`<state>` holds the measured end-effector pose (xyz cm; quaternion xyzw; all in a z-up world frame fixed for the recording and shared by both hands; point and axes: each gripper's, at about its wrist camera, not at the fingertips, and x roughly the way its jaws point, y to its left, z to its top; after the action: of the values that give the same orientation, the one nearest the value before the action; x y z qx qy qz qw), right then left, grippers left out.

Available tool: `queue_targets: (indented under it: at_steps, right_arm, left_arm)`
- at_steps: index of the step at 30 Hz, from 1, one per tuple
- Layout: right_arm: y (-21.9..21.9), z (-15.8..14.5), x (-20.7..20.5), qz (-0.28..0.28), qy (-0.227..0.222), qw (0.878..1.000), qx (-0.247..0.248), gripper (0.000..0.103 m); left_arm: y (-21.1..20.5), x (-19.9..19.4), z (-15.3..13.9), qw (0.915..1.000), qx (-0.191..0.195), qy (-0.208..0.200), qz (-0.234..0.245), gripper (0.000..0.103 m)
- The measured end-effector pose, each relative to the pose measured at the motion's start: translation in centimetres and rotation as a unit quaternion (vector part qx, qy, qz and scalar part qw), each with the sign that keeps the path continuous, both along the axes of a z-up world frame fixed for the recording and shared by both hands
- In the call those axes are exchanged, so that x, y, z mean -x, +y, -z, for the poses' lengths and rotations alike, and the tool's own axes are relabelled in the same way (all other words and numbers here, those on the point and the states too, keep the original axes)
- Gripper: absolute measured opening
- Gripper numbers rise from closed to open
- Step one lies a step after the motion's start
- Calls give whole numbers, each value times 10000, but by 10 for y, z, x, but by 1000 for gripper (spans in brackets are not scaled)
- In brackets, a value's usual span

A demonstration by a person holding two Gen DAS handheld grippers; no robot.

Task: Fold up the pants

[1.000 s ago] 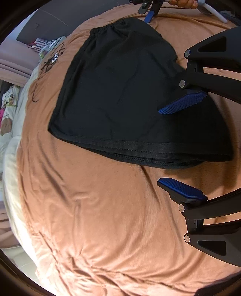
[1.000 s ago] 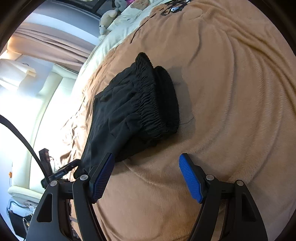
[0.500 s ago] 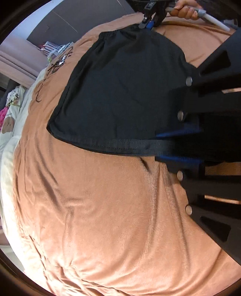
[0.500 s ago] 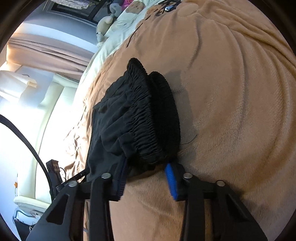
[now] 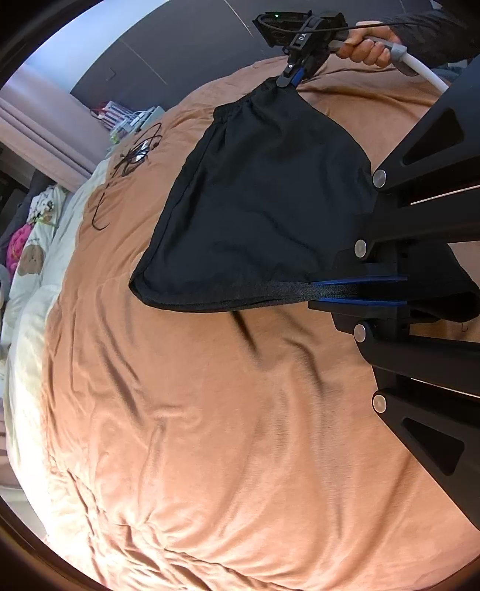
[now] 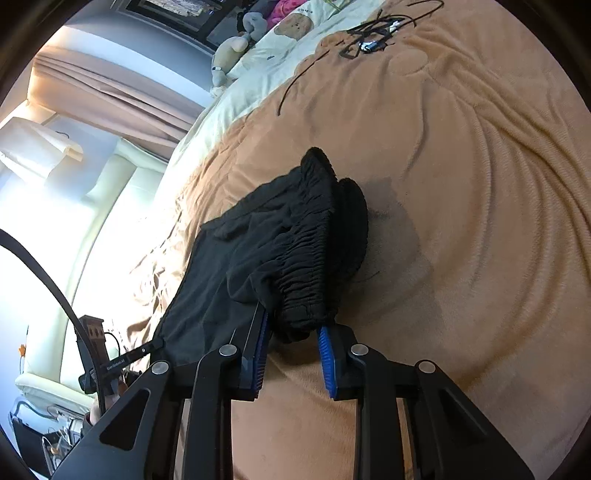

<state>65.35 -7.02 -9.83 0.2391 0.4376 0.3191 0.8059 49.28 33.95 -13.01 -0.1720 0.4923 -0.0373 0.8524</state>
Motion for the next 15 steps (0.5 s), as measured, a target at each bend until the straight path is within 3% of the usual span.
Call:
queue_targets:
  at_steps: [15]
  right_arm:
    - [-35,-17,56,-373,0,9990,244,22]
  left_arm:
    - [-36,88,-12,9996,190,145,-156,6]
